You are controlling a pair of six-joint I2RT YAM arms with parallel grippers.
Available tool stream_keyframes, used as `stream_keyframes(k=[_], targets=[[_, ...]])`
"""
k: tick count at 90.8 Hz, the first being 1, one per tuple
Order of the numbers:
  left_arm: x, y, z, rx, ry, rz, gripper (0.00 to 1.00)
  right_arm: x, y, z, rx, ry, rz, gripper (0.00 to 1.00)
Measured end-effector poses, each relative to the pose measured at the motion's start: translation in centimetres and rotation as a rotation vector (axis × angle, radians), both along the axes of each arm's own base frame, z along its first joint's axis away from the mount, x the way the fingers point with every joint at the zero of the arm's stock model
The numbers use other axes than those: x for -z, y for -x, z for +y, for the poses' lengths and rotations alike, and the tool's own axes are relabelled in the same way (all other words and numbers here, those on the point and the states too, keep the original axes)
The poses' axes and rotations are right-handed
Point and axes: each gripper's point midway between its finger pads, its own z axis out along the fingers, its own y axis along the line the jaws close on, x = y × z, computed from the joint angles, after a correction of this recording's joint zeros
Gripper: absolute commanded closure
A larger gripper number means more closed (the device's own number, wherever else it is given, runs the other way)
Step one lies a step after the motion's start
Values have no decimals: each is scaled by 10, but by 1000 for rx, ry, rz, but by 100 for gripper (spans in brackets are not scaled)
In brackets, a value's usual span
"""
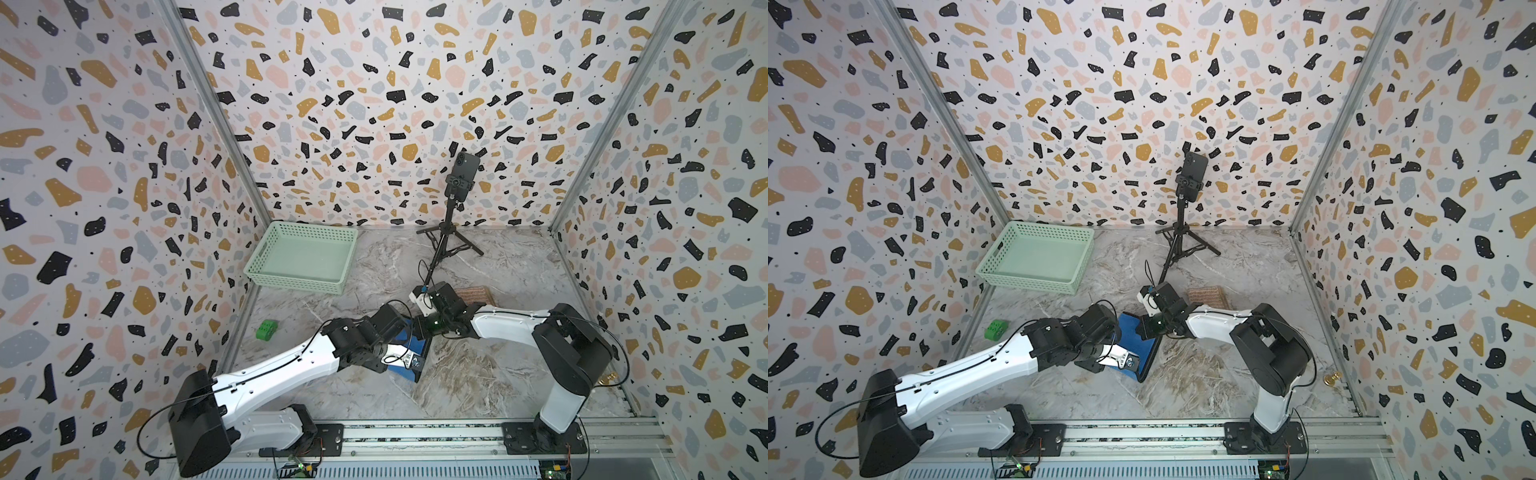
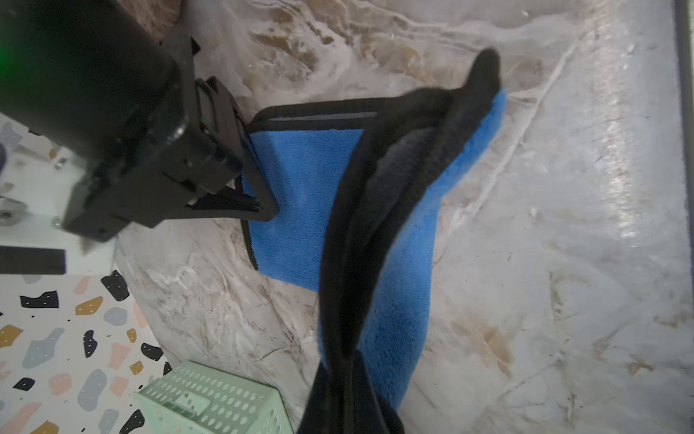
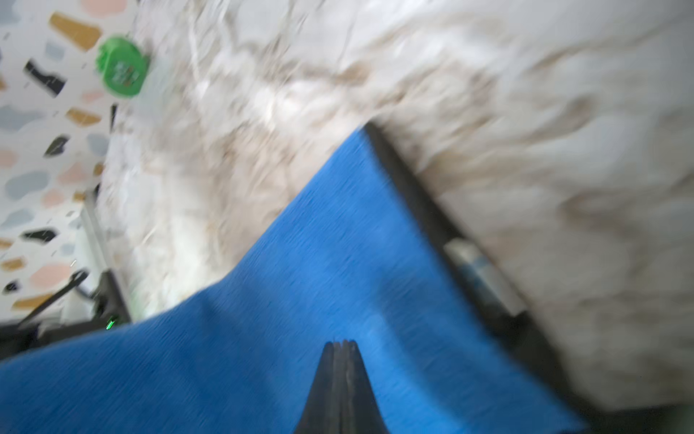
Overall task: Fold the square dishcloth
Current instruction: Fold the cleaning item at the center of the board.
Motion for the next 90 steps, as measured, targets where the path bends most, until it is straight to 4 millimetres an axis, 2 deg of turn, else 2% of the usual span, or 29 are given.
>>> stream_keyframes(k=[10, 26, 36, 52, 58, 63, 82, 90], targets=[[-6, -10, -4, -1, 15, -7, 100, 27, 0, 0, -4, 42, 37, 100], [-3, -28, -11, -11, 21, -6, 100, 22, 10, 5, -36, 0, 67, 100], [7, -40, -12, -25, -1, 9, 100, 3, 16, -6, -12, -39, 72, 100], [15, -61, -17, -46, -2, 6, 100, -50, -9, -45, 146, -46, -132, 100], [19, -68, -19, -54, 1, 1, 100, -58, -16, -57, 201, -36, -189, 100], [23, -73, -20, -59, -1, 2, 100, -55, -19, -65, 232, -15, -207, 100], [54, -96, -25, -70, -35, 5, 100, -21, -19, -83, 276, 81, -182, 100], [68, -111, -28, -91, -41, -10, 72, -17, -19, -84, 278, 91, -178, 100]])
